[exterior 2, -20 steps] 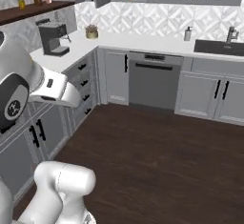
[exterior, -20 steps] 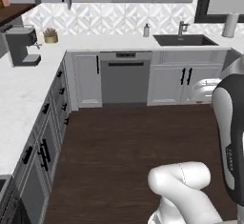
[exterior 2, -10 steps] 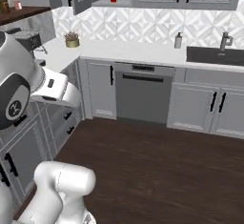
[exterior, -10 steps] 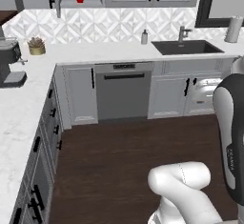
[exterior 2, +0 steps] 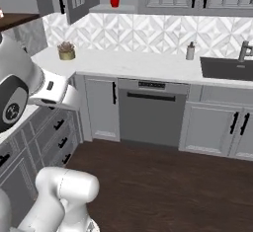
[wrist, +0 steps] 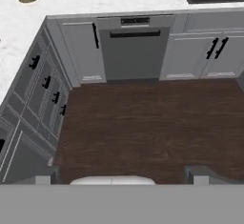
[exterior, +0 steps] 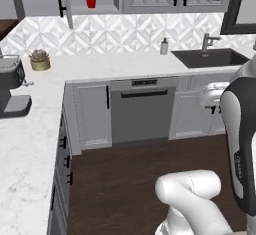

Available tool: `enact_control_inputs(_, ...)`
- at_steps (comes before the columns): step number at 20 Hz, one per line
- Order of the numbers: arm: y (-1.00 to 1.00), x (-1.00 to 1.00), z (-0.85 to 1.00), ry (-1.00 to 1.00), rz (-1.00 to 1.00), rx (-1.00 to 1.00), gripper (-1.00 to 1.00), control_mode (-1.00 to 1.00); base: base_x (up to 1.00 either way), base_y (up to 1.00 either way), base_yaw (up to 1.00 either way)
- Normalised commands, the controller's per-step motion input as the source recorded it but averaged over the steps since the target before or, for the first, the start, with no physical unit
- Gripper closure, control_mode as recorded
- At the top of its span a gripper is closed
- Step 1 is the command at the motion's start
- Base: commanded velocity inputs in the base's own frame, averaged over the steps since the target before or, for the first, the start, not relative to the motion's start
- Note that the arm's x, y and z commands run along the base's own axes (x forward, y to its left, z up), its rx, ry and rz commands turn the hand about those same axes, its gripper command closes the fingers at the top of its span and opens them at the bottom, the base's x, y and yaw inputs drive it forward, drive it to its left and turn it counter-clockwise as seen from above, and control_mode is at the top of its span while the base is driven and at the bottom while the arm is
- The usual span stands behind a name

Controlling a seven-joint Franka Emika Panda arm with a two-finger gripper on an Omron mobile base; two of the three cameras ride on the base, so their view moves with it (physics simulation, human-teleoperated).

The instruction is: Gather all objects into one cabinet and sort the glasses and bowls to opposite sides.

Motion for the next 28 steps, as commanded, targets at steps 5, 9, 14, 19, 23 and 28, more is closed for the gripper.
enact_control_inputs(5, 0.0, 0.0, 0.0, 0.0, 0.0, 0.0, -1.0, 1.0, 0.91, 0.2, 0.0)
enact_control_inputs(9, 0.0, 0.0, 0.0, 0.0, 0.0, 0.0, -1.0, 1.0, 0.92, 0.13, -0.01)
enact_control_inputs(14, 0.0, 0.0, 0.0, 0.0, 0.0, 0.0, -1.0, 1.0, 0.84, 0.13, 0.0)
enact_control_inputs(19, 0.0, 0.0, 0.0, 0.0, 0.0, 0.0, -1.0, 1.0, 0.82, 0.27, 0.0)
enact_control_inputs(23, 0.0, 0.0, 0.0, 0.0, 0.0, 0.0, -1.0, 1.0, 0.73, 0.28, 0.0)
enact_control_inputs(28, 0.0, 0.0, 0.0, 0.0, 0.0, 0.0, -1.0, 1.0, 0.65, 0.34, 0.0)
